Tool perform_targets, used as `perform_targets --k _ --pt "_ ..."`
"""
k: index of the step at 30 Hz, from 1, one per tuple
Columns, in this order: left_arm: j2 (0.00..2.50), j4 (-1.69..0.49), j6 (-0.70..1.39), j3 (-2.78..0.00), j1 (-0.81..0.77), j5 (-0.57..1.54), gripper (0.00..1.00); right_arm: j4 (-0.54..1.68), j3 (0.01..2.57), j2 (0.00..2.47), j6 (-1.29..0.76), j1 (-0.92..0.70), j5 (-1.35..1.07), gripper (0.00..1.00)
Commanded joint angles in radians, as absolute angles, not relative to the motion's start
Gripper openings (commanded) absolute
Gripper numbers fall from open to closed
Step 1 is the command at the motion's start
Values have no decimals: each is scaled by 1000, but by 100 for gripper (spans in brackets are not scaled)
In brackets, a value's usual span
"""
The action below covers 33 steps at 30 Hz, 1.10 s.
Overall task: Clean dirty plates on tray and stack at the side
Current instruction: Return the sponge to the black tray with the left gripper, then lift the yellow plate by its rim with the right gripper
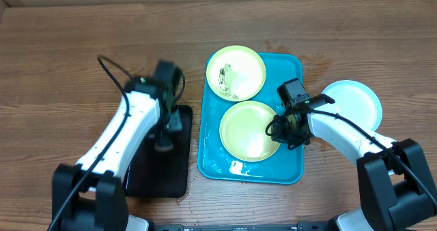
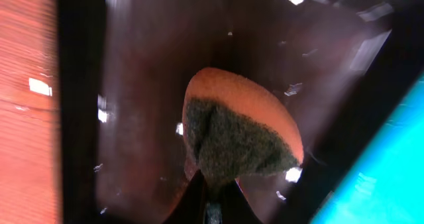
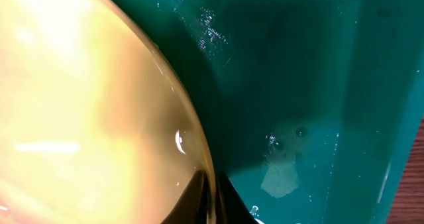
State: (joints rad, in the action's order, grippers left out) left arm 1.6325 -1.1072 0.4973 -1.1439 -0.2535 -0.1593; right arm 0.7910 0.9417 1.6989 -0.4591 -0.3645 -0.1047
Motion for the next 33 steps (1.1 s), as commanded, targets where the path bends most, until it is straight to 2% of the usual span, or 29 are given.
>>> perform_targets --k 1,2,3,4,5,6,10,16,21,27,30,33 --pt "1635 -1029 486 -1031 -236 -146 4 798 922 1713 -441 -365 -46 10" --pt "1635 -1023 486 -1030 -232 -133 4 797 922 1713 -441 -365 -46 10" --pt "1634 -1023 486 -1037 -228 -123 6 797 925 1713 -441 -365 -46 5" --pt "1631 -1026 484 -1047 -224 -113 17 802 931 1712 -440 -365 -46 4" --pt "1626 -1038 480 -1064 -219 -101 38 819 945 1711 -431 -365 -45 4" --pt "1621 -1055 476 -1085 -213 -84 52 837 960 1708 -416 -365 -45 4" --pt "1588 -1134 454 -1187 -186 -15 70 928 1051 1667 -415 -371 1 4" --pt "1488 -1268 398 -1383 -113 93 81 1069 1244 1582 -408 -473 176 4" --pt "1392 -1368 387 -1550 -44 125 90 1106 1399 1575 -358 -648 266 4" --pt "1296 -1436 365 -1684 -30 124 94 968 1433 1579 -358 -915 397 4" --pt "1254 -1443 366 -1721 -30 125 100 874 1427 1595 -360 -1031 476 4" --pt "1214 -1439 366 -1733 -30 124 100 804 1426 1636 -367 -1131 596 4"
